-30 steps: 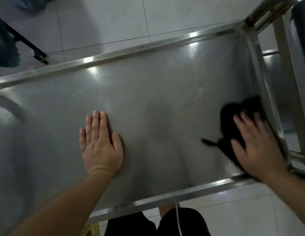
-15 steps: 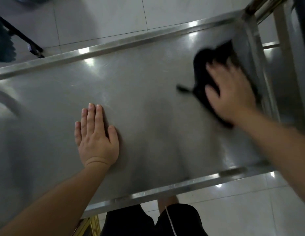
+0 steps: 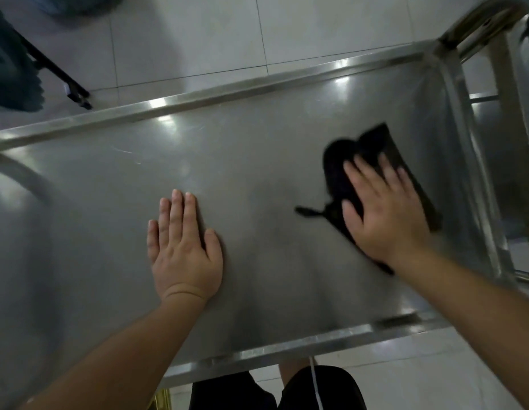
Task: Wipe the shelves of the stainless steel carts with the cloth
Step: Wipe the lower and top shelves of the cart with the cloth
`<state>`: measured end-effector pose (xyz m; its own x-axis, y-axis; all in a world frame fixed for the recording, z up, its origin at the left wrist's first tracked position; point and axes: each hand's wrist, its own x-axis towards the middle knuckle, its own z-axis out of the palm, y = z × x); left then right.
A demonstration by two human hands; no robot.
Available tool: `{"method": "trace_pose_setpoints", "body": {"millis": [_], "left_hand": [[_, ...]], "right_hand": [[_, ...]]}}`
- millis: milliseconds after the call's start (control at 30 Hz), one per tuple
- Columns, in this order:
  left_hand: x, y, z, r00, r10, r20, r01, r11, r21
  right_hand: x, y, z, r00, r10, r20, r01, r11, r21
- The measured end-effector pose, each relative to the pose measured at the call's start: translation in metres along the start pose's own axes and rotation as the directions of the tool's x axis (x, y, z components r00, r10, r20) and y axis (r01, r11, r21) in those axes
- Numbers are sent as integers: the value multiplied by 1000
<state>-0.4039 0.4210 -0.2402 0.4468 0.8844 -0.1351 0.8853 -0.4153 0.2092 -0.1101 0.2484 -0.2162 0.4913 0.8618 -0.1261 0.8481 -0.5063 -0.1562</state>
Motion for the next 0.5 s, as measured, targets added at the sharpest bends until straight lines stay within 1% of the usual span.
{"method": "trace_pose_setpoints", "body": {"millis": [100, 167, 267, 367, 433, 500], "left_hand": [[0, 1, -1, 1000, -1, -7, 1, 1000, -1], [0, 1, -1, 1000, -4, -13, 4, 1000, -1], [1, 2, -2, 1000, -5, -14, 5, 1000, -5], [-1, 3, -3, 1000, -9, -4, 9, 1000, -9], [0, 4, -4, 1000, -13, -1, 13, 1000, -11], [0, 4, -5, 1000, -13, -2, 13, 1000, -13]], "right_hand": [[111, -7, -7, 999, 33, -3, -33, 999, 17], [168, -14, -13, 997, 74, -17, -74, 997, 22], [204, -24, -15, 993, 115, -9, -115, 993, 39], [167, -31, -10, 995, 93, -23, -91, 994, 67], [102, -40, -2, 996, 35, -78, -31, 998, 60], [10, -52, 12, 994, -20, -112, 26, 999, 48]]}}
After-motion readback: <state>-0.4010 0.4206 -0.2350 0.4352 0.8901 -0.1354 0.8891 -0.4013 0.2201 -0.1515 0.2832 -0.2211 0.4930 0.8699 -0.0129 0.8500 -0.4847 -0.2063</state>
